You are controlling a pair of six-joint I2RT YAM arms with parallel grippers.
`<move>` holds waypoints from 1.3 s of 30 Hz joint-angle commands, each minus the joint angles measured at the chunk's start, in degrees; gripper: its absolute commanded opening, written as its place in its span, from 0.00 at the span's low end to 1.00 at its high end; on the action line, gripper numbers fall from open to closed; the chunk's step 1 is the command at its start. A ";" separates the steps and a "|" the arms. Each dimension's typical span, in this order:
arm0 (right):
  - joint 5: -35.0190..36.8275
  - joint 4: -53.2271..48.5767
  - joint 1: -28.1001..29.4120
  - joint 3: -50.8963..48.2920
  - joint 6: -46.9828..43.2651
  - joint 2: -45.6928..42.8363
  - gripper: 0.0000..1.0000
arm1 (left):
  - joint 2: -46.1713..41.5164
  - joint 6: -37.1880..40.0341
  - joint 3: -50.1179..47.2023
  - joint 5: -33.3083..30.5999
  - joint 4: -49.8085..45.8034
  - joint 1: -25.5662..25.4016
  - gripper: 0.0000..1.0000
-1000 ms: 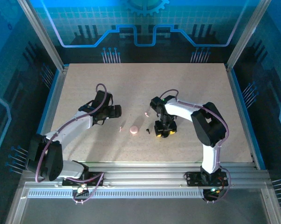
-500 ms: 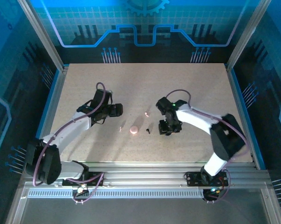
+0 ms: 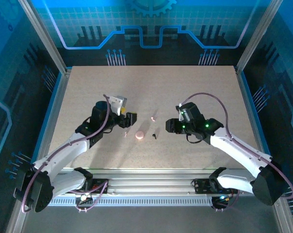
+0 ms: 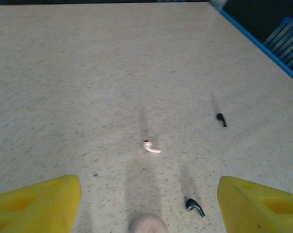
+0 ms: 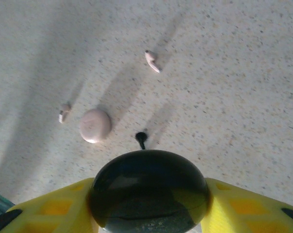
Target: Insert the wireless bluetooth earbuds into the charging case
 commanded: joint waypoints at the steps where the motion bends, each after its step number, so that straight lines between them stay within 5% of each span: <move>1: -4.03 5.11 -0.90 -0.67 2.10 -2.30 0.50 | -1.35 4.45 -5.68 10.95 15.29 -0.94 0.71; 5: -9.27 11.87 -2.66 -2.88 4.73 -5.11 0.52 | -1.73 8.21 -13.54 15.78 32.47 -3.00 0.70; 17: -16.20 28.73 -1.83 -8.16 14.71 -5.88 0.51 | 2.98 12.95 -13.60 12.67 39.23 -11.09 0.65; 39: -9.55 36.33 3.91 -14.07 23.98 -8.42 0.52 | 19.22 12.40 -14.42 -2.44 65.00 -20.57 0.59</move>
